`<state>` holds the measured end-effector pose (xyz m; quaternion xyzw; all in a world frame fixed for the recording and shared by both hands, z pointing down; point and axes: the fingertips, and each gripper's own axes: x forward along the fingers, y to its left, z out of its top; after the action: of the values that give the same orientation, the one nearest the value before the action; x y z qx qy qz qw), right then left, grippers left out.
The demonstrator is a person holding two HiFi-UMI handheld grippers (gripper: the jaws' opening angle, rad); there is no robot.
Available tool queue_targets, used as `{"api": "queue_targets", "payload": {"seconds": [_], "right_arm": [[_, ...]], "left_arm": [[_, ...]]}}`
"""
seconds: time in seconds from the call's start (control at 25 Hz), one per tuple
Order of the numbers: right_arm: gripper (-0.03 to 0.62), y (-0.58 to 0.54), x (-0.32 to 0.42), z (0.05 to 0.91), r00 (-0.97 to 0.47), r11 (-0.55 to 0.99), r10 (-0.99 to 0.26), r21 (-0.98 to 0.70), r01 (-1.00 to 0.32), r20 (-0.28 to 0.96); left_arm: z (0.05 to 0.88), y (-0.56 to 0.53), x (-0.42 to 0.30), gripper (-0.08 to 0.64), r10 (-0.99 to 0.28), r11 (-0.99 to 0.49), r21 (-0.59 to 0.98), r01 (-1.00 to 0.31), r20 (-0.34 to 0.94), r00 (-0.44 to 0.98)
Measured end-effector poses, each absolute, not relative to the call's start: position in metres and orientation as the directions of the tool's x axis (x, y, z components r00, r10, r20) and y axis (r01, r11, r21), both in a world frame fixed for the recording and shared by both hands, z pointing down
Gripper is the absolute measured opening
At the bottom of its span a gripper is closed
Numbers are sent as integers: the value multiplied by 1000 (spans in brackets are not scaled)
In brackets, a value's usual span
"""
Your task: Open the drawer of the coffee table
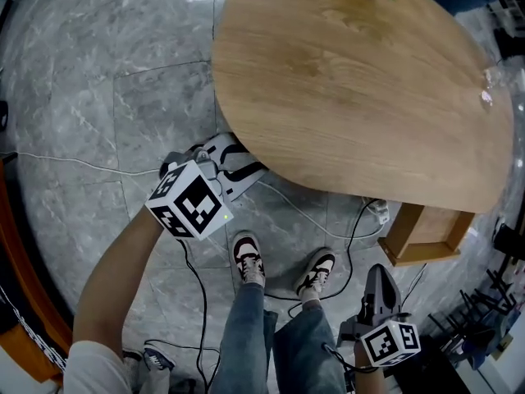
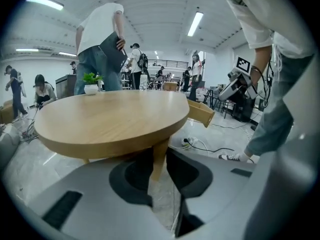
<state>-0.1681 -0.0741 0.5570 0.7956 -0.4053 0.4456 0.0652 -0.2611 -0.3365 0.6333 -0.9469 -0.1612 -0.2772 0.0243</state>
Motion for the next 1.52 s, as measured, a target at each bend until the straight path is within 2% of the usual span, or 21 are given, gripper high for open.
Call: {"api": "queue_targets", "payload": {"seconds": [0.68, 1.12, 1.52], "right_arm": [[0, -76, -172, 566, 261, -653, -592, -265, -709, 763], [0, -72, -174, 569, 266, -663, -593, -273, -697, 760], [-1, -75, -173, 569, 262, -653, -599, -272, -707, 757]], "left_arm": [[632, -324, -271, 72, 327, -932, 49, 358, 538, 777], [633, -316, -276, 66, 369, -893, 2, 450, 577, 729], [628, -294, -291, 64, 421, -864, 25, 503, 585, 693]]}}
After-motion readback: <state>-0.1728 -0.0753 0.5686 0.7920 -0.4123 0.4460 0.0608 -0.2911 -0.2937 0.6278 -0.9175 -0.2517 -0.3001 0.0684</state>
